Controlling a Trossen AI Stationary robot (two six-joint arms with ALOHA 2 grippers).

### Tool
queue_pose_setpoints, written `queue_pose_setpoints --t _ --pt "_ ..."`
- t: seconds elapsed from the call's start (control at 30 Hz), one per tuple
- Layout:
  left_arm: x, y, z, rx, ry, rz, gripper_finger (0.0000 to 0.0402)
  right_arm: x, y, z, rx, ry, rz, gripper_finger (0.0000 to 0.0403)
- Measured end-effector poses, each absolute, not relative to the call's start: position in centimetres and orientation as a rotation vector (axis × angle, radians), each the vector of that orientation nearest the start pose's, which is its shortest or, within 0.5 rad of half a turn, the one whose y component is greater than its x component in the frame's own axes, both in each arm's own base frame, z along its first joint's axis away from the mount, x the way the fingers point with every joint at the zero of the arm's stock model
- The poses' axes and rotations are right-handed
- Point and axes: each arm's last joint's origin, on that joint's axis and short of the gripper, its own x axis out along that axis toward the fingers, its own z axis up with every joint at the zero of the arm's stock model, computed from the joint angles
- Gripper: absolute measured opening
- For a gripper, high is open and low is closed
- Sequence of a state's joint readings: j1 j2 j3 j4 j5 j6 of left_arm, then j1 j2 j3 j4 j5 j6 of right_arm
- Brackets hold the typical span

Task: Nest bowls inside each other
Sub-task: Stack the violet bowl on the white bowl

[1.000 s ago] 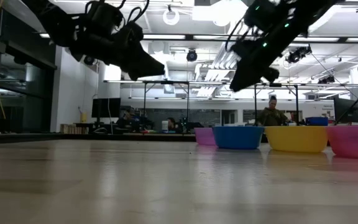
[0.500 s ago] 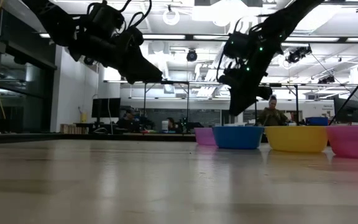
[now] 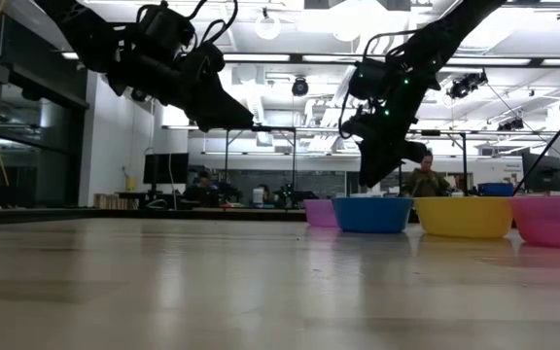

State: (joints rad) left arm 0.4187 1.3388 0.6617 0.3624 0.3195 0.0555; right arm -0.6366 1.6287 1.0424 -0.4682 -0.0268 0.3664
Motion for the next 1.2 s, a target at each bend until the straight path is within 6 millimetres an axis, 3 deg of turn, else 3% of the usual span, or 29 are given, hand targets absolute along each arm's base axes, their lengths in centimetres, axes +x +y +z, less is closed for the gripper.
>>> queue_pose_setpoints --t 0.47,0.97,1.2 --pt "25.8 10.5 22.4 -0.068 0.295 0.086 0.0154 26.3 -20.0 16.5 0.719 0.992 -0.701 0.0087" --pt "25.8 10.5 22.4 -0.068 0.295 0.086 0.0154 26.5 -20.7 16.6 0.699 0.928 -0.704 0.0085" --pt "25.8 10.5 22.4 -0.068 0.296 0.087 0.0154 26.5 -21.0 16.7 0.716 0.908 -0.683 0.0046"
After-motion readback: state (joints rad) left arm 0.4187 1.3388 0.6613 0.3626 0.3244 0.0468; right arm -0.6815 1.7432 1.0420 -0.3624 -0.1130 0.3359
